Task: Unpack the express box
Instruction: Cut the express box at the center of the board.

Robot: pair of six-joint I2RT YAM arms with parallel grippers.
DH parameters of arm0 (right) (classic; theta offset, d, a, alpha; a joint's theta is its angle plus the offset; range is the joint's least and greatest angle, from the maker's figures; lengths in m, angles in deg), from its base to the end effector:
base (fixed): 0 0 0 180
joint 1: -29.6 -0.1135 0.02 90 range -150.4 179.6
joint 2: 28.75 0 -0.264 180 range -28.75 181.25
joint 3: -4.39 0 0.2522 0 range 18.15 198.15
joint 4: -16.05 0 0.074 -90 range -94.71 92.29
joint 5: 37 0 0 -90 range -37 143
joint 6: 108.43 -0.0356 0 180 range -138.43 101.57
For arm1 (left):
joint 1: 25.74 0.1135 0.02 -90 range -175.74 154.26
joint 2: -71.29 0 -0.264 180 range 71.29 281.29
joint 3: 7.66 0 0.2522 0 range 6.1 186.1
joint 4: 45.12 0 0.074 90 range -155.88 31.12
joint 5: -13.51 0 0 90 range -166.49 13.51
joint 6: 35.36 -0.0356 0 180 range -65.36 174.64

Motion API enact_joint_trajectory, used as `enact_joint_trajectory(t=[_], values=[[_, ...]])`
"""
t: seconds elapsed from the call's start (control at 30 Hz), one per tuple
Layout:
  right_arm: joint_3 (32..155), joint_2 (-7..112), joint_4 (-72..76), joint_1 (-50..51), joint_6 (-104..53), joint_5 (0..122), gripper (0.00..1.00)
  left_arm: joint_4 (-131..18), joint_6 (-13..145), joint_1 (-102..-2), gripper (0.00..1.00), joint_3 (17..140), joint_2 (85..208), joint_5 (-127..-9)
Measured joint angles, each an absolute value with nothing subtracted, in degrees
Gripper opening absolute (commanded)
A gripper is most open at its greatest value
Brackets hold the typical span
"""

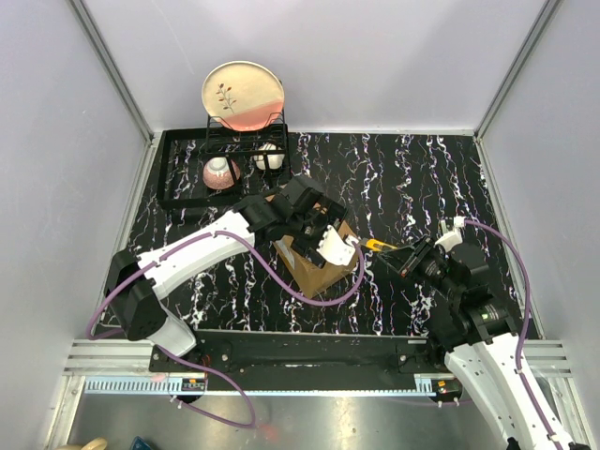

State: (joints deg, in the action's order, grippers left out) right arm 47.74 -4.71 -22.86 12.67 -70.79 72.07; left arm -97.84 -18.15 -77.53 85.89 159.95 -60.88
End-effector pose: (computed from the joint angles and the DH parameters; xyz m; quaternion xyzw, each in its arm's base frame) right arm 0.1098 0.0456 0.2683 0.1542 0.7967 0.4345 0.3907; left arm 0.2014 -0.2714 0.3187 0.8411 0.3866 -0.0596 0.3735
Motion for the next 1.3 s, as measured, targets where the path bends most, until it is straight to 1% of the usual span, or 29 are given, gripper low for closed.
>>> enact_joint_trajectory(t=[0.27,0.43,0.53,0.73,0.8,1.0,1.3], values=[[47.04,-4.74,-21.55,12.67,-70.85,72.01,0.0,-94.3,-17.91,-77.53,0.99,83.94,159.97,-60.94],[48.5,-3.93,-22.35,12.67,-67.09,72.25,0.0,-92.57,-16.53,-77.51,0.99,82.76,159.62,-61.03],[52.31,-1.83,-24.28,12.67,-61.83,73.63,0.0,-92.66,-14.41,-77.27,0.99,83.24,159.53,-61.29],[63.8,5.27,-26.84,12.61,-48.34,79.44,0.0,-94.82,-10.26,-76.46,0.99,84.86,159.56,-61.25],[65.68,6.26,-27.34,12.61,-44.15,81.1,0.0,-94.52,-9.61,-76.24,0.99,84.71,159.53,-61.16],[65.94,6.24,-29.94,12.43,-38.0,84.14,0.0,-92.86,-8.27,-75.11,0.99,83.53,159.4,-59.94],[66.58,7.96,-32.47,12.08,-36.89,82.08,0.0,-93.93,-9.19,-73.88,0.99,85.25,161.41,-56.81]])
